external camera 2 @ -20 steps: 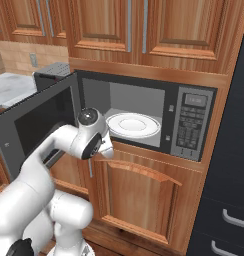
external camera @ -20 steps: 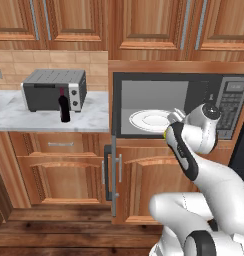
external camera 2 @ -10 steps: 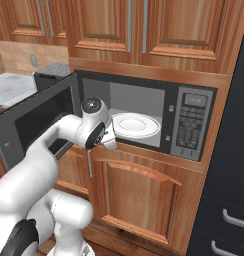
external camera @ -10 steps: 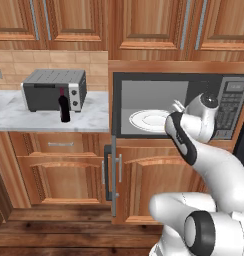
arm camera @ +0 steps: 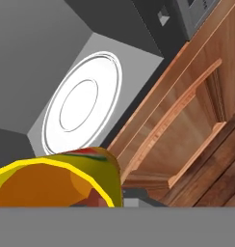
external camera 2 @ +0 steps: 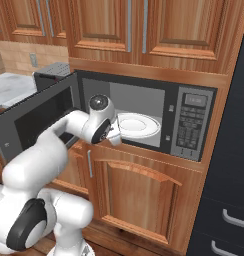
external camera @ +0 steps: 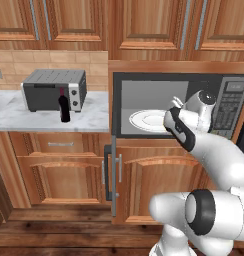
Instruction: Place the microwavable item in the microwave. Then, close the microwave door and press the start button.
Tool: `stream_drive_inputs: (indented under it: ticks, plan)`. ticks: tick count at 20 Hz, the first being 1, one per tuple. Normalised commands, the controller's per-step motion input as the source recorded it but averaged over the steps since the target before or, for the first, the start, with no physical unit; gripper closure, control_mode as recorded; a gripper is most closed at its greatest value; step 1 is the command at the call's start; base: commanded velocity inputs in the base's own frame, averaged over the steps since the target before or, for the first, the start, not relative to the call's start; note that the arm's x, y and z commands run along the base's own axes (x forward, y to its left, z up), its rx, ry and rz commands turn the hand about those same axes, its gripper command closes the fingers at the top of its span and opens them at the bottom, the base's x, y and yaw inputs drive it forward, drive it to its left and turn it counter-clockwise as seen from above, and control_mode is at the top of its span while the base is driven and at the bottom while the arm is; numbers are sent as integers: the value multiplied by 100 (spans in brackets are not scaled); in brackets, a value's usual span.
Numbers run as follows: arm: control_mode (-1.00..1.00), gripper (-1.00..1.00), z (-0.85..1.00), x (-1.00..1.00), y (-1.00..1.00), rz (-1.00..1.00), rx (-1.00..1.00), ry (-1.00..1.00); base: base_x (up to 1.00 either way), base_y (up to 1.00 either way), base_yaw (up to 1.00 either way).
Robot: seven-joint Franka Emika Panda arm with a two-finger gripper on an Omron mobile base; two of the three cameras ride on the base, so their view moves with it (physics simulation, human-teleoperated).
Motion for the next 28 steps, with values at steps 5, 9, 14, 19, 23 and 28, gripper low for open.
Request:
stream_drive_inputs:
  ticks: [5, 9, 14, 19, 23, 28]
  plan:
    - [-100, 100, -4, 34, 0, 0, 0, -4, 0, 0, 0]
    - [-100, 100, -24, 44, -3, 0, 0, 0, 0, 0, 0]
    - [-100, 100, -11, 42, -11, 0, 0, 0, 0, 0, 0]
    - [-100, 100, -8, 43, -13, 0, 0, 0, 0, 0, 0]
    - [-100, 100, -28, 39, -2, 0, 0, 0, 0, 0, 0]
    - [-100, 100, -29, 36, 0, 0, 0, 0, 0, 0, 0]
